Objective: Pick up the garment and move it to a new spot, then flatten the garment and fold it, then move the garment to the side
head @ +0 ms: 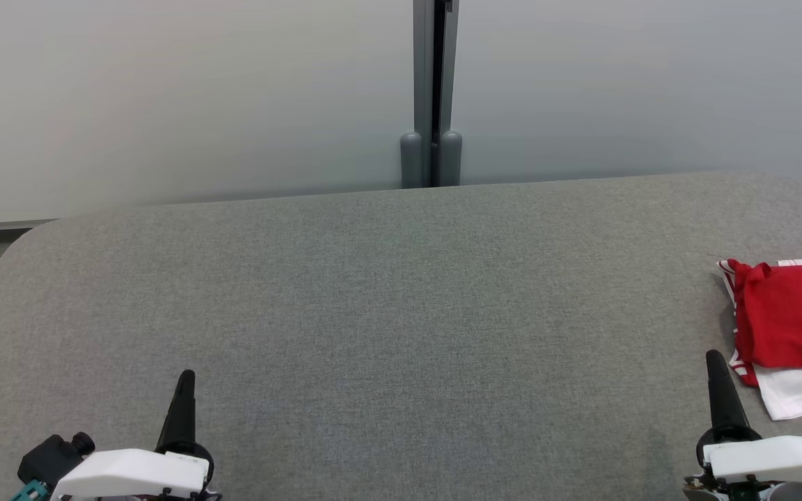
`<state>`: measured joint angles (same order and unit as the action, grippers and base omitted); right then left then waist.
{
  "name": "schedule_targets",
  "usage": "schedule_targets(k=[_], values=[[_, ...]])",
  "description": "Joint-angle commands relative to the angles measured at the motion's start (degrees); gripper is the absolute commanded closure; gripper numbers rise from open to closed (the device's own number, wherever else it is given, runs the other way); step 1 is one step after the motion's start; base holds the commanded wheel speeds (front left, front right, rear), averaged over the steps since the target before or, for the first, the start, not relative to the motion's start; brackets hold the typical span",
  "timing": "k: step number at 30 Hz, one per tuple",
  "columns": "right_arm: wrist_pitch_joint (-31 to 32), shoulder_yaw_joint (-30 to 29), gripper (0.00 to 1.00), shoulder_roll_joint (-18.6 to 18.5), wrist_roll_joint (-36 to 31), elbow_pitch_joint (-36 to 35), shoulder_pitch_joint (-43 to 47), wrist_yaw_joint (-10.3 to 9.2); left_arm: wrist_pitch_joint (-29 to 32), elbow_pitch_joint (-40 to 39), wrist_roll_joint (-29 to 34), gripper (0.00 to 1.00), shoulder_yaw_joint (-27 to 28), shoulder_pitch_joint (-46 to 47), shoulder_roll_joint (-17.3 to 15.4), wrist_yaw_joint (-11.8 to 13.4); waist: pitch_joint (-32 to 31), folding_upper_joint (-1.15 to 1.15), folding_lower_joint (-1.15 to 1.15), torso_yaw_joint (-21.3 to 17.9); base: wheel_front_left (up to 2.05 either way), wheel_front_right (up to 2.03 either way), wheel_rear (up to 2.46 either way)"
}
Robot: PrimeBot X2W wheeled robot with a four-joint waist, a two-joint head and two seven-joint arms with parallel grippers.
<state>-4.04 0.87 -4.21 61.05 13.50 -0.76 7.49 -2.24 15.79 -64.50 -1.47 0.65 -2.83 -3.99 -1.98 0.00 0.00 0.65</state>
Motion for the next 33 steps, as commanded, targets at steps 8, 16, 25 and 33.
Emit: schedule_targets(k=[8, 16, 25, 33], values=[[1.6, -1.0, 1.00, -0.5, 6.1, -0.4, -2.0, 0.01, 1.5, -0.9, -5.1, 1.00, 1.7, 2.4, -0.3, -1.0, 0.3, 0.00, 0.00, -0.1, 0.00, 0.00, 0.00], [2.8, -1.7, 1.00, -0.4, 10.6, -0.2, -2.5, 0.01, 2.7, -1.1, -9.0, 1.00, 2.7, 3.1, -0.3, -1.4, 0.5, 0.00, 0.00, -0.2, 0.00, 0.00, 0.00], [4.1, -2.5, 1.00, -0.4, 15.3, -0.1, -3.2, 0.01, 3.9, -1.3, -13.0, 1.00, 3.9, 3.7, -0.3, -1.9, 0.8, 0.00, 0.00, -0.2, 0.00, 0.00, 0.00], [5.1, -3.1, 1.00, -0.4, 18.7, 0.0, -3.6, 0.00, 4.9, -1.4, -15.9, 1.00, 4.7, 4.1, -0.4, -2.2, 1.0, 0.00, 0.00, -0.3, 0.00, 0.00, 0.00]])
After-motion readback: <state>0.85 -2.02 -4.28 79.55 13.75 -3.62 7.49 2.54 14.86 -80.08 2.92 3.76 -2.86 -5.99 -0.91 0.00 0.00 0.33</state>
